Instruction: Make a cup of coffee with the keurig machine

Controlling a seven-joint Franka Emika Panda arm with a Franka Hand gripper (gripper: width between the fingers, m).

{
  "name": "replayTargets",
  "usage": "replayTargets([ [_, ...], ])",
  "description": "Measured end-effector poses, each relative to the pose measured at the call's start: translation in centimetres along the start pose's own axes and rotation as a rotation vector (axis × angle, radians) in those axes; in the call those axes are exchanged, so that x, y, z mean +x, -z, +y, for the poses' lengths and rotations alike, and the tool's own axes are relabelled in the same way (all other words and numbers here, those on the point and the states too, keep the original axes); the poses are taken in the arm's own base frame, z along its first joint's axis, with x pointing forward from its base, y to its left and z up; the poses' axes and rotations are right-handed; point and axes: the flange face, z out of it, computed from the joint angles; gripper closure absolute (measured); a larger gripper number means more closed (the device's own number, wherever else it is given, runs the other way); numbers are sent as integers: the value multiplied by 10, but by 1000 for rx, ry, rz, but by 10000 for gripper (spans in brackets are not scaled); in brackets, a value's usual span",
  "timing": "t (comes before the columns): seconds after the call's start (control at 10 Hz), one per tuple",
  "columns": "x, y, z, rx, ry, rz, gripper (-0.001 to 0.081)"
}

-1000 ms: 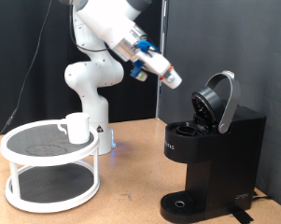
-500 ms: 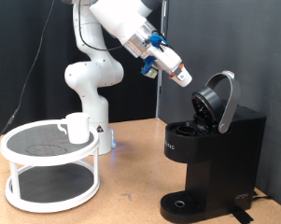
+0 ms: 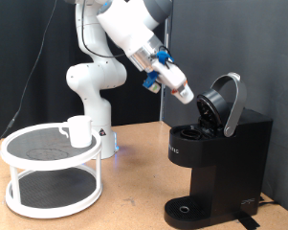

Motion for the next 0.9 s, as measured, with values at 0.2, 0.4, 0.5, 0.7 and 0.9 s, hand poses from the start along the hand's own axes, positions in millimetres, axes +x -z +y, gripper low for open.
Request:
replayTargets([
  [0.2, 8, -22, -3, 21, -5, 35, 493],
  [0.4, 15, -40, -5, 30, -5, 58, 493],
  [0.5, 17, -46, -7, 32, -5, 64, 493],
  [0.7, 21, -56, -11, 34, -9, 74, 493],
  [0.9, 25, -63, -15, 40, -10, 78, 493],
])
